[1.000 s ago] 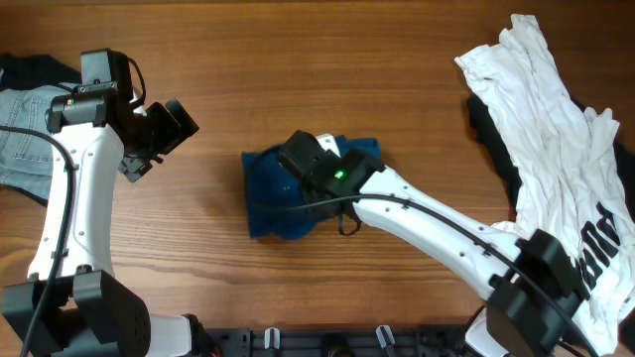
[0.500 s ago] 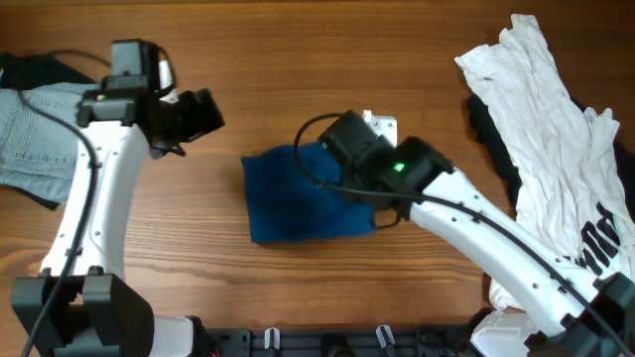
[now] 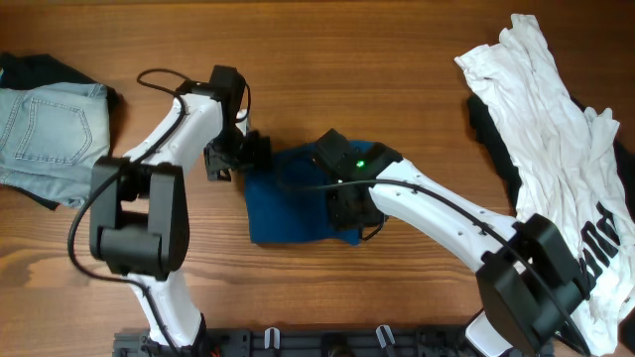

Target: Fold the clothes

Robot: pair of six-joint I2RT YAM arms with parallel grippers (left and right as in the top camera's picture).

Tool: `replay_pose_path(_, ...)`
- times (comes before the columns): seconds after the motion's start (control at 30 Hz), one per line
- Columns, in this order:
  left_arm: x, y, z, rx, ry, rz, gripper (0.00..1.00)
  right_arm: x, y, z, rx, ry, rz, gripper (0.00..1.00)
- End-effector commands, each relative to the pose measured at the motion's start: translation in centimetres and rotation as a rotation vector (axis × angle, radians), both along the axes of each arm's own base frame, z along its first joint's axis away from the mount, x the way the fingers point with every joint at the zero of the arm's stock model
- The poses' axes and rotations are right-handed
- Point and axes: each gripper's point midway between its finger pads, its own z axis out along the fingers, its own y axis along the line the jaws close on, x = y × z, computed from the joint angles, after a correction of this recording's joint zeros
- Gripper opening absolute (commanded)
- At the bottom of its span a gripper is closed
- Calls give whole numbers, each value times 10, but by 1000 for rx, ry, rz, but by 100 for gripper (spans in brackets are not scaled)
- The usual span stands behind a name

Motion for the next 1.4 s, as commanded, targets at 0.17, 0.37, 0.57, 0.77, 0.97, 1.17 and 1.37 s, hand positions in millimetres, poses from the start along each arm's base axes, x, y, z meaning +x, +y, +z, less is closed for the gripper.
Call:
replay_pose_path(0.17,-77,40,-20,213,314,77,88,91,-29,-41,14,-198,47,38)
replay_pose_path(0.37,-70,39,8,172,247,132,89,143,-40,8,49,-342,93,47)
replay_pose_path(0.57,38,24,94,-167,-308,222,97,138,-43,69,101,-429,37,58)
replay_pose_path(0.77,42,-26,58,-346,-256,-9,100,128,-47,65,92,-382,-4,61)
replay_pose_path(0.97,30,-60,-8,-429,-122,-122,100,127,-48,64,92,-378,-11,62)
replay_pose_path(1.17,8,-109,-10,-571,-107,-316,67,128,-48,64,92,-378,-10,62)
replay_pose_path(1.37,35,-103,3,-579,-221,-341,4,129,-58,67,50,-393,-81,59)
